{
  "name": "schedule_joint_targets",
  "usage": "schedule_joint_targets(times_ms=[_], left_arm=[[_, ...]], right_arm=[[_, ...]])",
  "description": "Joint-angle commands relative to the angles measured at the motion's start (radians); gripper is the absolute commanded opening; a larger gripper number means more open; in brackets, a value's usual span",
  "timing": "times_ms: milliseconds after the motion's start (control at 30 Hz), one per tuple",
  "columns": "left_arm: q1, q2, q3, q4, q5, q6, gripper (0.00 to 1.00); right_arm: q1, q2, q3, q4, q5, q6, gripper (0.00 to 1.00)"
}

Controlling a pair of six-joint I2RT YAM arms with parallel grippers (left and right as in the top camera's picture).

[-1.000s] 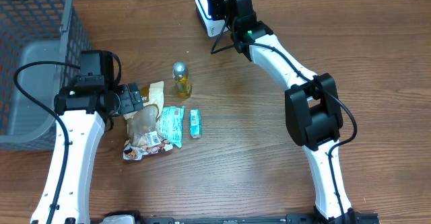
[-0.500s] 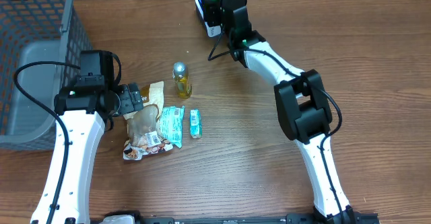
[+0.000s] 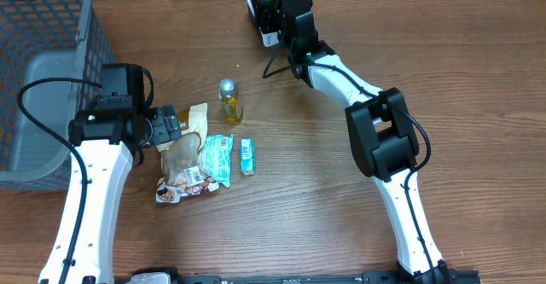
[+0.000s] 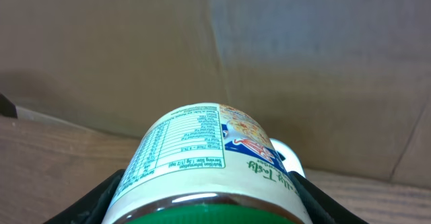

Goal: Scan the item barcode
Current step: 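Carry the jar with the right gripper to the white barcode scanner, then move the jar away from the scanner to the right side of the table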

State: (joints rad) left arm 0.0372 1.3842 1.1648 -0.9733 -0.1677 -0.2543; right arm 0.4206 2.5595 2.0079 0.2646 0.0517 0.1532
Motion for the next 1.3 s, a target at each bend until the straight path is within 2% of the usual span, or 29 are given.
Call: schedule_joint_targets(times_ms=[0,200,367,467,567,700,833,1067,1267], left_arm=[[0.002,0.002,0.021,-0.001,0.004,0.015,0.99],[0.002,0.002,0.021,-0.001,0.004,0.015,0.99],[0.002,0.002,0.021,-0.001,0.004,0.015,0.99],[0.002,0.002,0.021,-0.002,0.004,0.015,1.0],[0.002,0.002,0.021,-0.002,0.004,0.015,1.0],[0.002,0.002,0.021,-0.002,0.004,0.015,1.0],[0.002,0.002,0.021,-0.001,0.004,0.015,0.99],[0.002,0.002,0.021,-0.001,0.004,0.015,0.99],[0.002,0.002,0.021,-0.001,0.004,0.015,1.0]], right_arm=[[0.003,-0.013,0.013,-0.005,-0.005,0.002,0.04],[0.003,-0.086,0.013,-0.027,-0.005,0.003,0.04],[0.003,-0.216,0.013,-0.164,-0.005,0.003,0.04],[0.002,-0.298,0.013,-0.33,-0.005,0.003,0.04],[-0.006,-0.404,0.013,-0.594,-0.005,0.008,0.04],[-0.035,-0.49,0.013,-0.88,-0.005,0.097,0.04],[-0.08,-0.532,0.013,-1.135,-0.006,0.17,0.04],[-0.172,-0.532,0.012,-1.531,-0.006,0.188,0.04],[-0.231,-0.532,0.007,-1.689,-0.005,0.192,0.05]])
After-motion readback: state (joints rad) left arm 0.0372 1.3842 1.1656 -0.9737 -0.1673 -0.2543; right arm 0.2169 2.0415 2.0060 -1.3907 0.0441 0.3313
